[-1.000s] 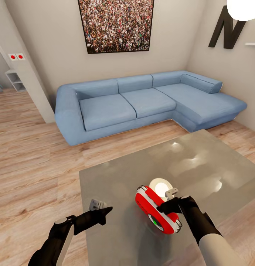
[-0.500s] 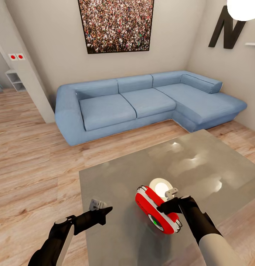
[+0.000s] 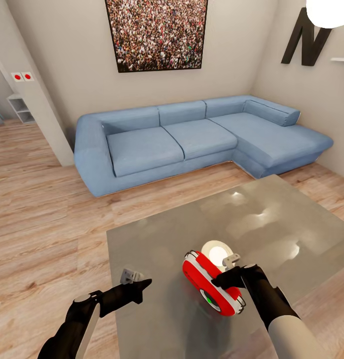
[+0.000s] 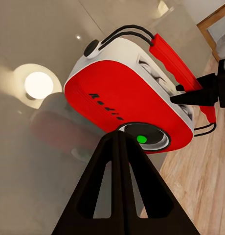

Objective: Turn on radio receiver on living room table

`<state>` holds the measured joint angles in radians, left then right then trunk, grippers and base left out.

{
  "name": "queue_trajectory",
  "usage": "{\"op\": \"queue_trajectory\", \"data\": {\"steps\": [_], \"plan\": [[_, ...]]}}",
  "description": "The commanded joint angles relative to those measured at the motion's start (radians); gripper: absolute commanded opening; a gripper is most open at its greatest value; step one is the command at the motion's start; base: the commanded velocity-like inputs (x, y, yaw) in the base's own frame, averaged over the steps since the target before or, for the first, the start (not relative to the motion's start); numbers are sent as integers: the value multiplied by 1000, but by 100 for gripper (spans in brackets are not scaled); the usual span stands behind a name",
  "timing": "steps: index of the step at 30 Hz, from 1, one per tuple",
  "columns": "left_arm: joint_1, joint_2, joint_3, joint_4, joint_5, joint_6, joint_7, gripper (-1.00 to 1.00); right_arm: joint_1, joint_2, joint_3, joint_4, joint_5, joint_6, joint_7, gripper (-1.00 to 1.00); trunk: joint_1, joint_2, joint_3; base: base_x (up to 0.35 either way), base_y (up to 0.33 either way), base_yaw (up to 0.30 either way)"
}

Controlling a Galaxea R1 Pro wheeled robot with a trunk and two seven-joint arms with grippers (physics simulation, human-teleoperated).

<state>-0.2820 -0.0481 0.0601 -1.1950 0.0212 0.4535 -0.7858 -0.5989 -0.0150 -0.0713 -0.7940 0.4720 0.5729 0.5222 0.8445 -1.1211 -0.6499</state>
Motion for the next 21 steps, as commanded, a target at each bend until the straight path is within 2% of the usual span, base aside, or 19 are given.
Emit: {"op": "queue_trajectory", "data": {"steps": [1, 14, 15, 21], "plan": [[0, 0, 0, 0, 0, 0, 0, -100, 1, 0, -1, 19, 7, -27, 0, -100, 0, 0, 0, 0, 0, 0], [0, 0, 0, 0, 0, 0, 0, -100, 1, 0, -2, 19, 5, -28, 1, -100, 0, 0, 0, 0, 0, 0], [0, 0, 0, 0, 0, 0, 0, -100, 1, 0, -2, 19, 5, -28, 1, 100, 0, 0, 0, 0, 0, 0], [0, 0, 0, 0, 0, 1, 0, -100, 1, 0, -1, 19, 5, -28, 1, 100, 0, 0, 0, 0, 0, 0]]}}
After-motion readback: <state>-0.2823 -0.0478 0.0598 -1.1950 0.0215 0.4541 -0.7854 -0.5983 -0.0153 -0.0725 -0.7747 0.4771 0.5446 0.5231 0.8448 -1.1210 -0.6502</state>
